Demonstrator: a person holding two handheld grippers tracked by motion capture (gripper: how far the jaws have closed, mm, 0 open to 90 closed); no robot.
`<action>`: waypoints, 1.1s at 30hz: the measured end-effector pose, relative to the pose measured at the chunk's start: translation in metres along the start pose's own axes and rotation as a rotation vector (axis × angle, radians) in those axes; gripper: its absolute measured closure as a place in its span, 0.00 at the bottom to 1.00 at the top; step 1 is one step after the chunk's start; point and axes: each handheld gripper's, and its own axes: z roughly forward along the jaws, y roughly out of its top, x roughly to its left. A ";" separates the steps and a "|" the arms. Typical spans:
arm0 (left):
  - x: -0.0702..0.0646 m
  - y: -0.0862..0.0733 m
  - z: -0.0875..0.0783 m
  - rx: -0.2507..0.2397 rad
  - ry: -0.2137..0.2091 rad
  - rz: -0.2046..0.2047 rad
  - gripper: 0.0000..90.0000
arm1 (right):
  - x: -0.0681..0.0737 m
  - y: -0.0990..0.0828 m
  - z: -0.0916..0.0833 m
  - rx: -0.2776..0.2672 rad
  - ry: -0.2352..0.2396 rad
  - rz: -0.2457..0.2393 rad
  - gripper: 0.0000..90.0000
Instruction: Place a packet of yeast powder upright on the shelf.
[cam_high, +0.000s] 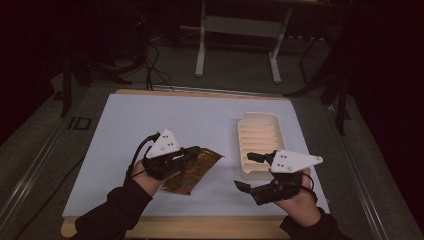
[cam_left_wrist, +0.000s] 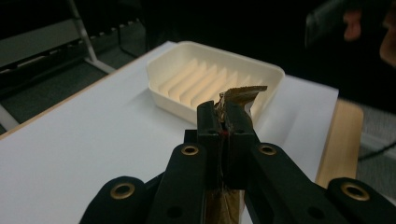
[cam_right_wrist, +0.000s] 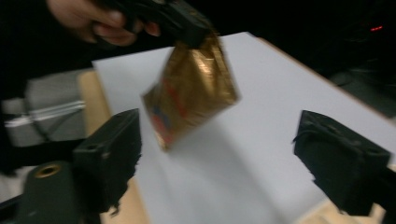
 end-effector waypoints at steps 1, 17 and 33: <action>0.000 -0.001 0.000 -0.020 0.011 -0.014 0.98 | -0.001 0.002 0.001 0.004 -0.006 0.002 0.19; -0.004 -0.014 0.007 -0.239 -0.073 -0.101 0.98 | -0.016 0.008 0.040 0.067 0.044 0.048 0.36; -0.018 -0.009 0.011 -0.307 -0.123 -0.084 0.98 | -0.024 0.013 0.058 0.148 0.095 0.005 0.59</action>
